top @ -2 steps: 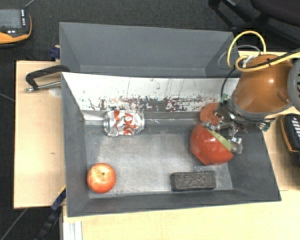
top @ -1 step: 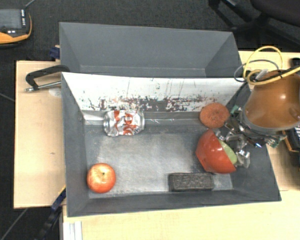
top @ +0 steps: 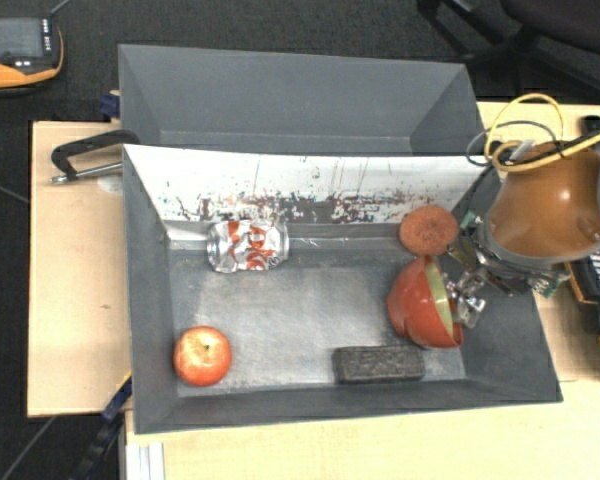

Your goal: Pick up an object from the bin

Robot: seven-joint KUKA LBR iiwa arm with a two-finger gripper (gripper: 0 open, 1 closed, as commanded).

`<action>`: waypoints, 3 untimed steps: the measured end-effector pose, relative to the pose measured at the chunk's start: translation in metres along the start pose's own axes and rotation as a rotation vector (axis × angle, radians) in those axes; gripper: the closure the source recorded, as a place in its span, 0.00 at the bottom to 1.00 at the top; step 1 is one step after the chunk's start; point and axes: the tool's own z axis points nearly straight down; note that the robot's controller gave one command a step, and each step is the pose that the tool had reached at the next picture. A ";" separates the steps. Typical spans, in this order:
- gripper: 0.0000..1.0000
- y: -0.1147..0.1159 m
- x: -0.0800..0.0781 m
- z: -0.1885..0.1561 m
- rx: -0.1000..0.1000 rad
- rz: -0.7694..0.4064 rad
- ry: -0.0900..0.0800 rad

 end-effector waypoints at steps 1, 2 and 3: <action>1.00 -0.016 -0.025 -0.001 0.005 -0.115 -0.006; 1.00 -0.006 -0.046 -0.139 0.017 -0.303 -0.013; 1.00 -0.027 -0.064 -0.139 0.021 0.017 -0.023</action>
Offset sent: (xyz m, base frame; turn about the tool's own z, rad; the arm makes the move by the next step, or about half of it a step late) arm 0.0266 0.0071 0.0011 -0.1187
